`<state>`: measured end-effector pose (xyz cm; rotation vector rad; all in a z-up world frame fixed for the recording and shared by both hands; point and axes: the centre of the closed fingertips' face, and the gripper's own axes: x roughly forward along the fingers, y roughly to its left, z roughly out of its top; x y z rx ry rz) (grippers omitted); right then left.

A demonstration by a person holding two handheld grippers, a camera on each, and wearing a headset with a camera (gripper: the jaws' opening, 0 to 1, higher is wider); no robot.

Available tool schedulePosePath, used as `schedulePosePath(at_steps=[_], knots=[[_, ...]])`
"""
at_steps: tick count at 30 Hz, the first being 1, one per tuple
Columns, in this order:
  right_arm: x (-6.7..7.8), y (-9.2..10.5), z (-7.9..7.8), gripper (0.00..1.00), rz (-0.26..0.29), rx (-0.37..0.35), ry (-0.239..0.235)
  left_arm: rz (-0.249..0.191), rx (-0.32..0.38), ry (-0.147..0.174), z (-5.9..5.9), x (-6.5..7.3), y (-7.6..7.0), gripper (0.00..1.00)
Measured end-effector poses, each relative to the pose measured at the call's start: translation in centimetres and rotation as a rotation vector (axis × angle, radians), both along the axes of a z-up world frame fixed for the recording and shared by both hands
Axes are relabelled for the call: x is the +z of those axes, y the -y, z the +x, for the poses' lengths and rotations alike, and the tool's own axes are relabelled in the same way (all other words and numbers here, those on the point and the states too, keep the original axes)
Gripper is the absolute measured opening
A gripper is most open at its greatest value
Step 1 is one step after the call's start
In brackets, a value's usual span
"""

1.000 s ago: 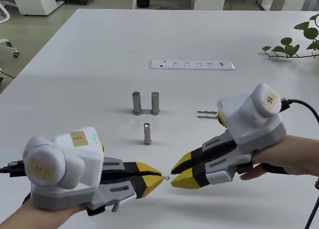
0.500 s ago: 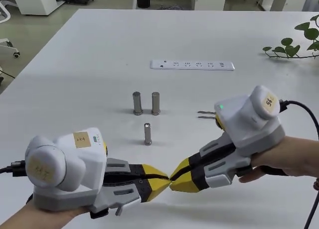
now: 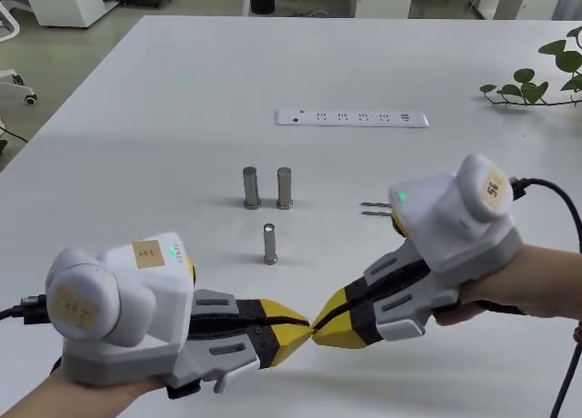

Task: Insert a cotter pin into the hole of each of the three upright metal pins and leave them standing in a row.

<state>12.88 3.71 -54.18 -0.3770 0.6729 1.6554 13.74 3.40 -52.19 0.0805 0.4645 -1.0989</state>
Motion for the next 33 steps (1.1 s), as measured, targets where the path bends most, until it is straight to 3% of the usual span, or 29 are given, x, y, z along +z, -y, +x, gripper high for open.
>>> schedulePosePath(at_steps=[11,20,33], knots=[[-0.3,-0.1,0.4,0.00,-0.068,0.045,0.098,0.001,0.030,0.002,0.8,-0.1,-0.1,0.01],[-0.8,0.3,1.3,0.00,-0.150,0.057,0.133,-0.019,0.079,0.012,1.9,0.1,-0.2,0.05],[-1.5,1.5,4.4,0.00,-0.303,-0.010,0.151,0.002,0.289,0.060,5.2,-0.2,-3.4,0.12]])
